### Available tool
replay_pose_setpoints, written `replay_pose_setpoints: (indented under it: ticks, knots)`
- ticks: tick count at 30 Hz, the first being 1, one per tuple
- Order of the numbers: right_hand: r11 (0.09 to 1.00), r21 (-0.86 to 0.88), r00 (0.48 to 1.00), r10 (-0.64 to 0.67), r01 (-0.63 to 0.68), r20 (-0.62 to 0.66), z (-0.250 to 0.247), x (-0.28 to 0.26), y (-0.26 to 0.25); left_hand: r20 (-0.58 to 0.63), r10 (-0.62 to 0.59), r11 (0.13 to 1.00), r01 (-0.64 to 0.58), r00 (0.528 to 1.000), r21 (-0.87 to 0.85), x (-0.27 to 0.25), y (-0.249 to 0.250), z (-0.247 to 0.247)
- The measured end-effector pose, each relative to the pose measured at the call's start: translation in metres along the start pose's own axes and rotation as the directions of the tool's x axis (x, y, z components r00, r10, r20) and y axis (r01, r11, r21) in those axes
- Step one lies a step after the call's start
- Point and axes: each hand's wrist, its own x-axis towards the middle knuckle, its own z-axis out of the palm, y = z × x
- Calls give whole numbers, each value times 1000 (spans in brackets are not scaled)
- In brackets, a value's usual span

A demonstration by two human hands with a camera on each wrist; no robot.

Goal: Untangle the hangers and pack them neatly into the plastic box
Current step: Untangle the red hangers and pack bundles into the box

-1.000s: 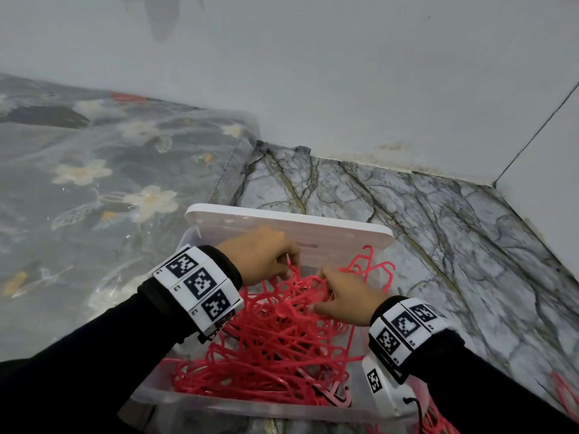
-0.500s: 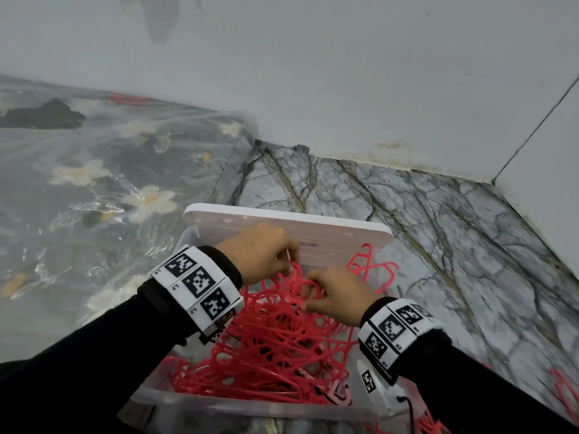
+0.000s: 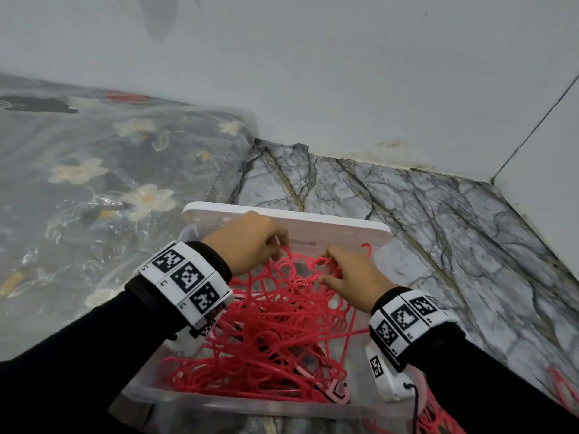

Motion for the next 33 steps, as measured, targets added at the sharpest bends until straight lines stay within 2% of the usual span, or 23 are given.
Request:
replay_pose_setpoints:
  ticks: [4, 9, 12, 14, 16, 19, 21, 23, 25, 27, 29, 31, 33]
  knots:
    - [988, -137, 993, -51, 65, 105, 8, -3, 2, -99, 13, 992, -25, 995, -122, -1, 5, -6]
    - [982, -149, 973, -83, 117, 214, 20, -5, -6, -136, 8, 997, -18, 991, -76, 2, 8, -5]
    - [987, -109, 990, -111, 120, 87, 15, -3, -12, -180, 1, 997, -15, 984, -74, 3, 4, -7]
    - [983, -36, 984, -180, 180, -10, 8, -2, -18, -185, 8, 992, -31, 983, -121, 3, 3, -8]
    - [975, -14, 974, -221, 220, -45, 5, -2, -26, -184, 16, 976, -56, 983, -211, 2, 4, -6]
    - [981, 64, 980, -178, 184, -91, 7, 0, -32, -187, 3, 942, -66, 982, -330, 2, 6, -6]
    - [980, 130, 986, -137, 149, -94, 7, 4, -31, -170, -7, 924, -58, 985, -379, 1, 5, -8]
    - [976, 160, 989, -143, 146, -35, 5, 4, -31, -154, -14, 912, -51, 988, -407, 0, 5, -10]
    - [973, 129, 980, -196, 191, 23, 8, 2, -32, -133, -23, 892, -40, 991, -450, 0, 6, -9]
    - [973, 51, 974, -227, 225, 23, 13, 0, -33, -94, -15, 874, -33, 995, -485, -2, 8, -8]
    - [977, 39, 978, -208, 208, 7, 17, 1, -33, -80, -6, 892, -31, 997, -451, -1, 9, -8]
    - [983, 54, 984, -177, 176, 9, 18, 3, -28, -47, -54, 934, 33, 997, -356, 2, 4, -10]
    - [988, 67, 990, -139, 137, 18, 17, 4, -23, 69, -125, 979, 135, 990, -155, 2, -6, -15]
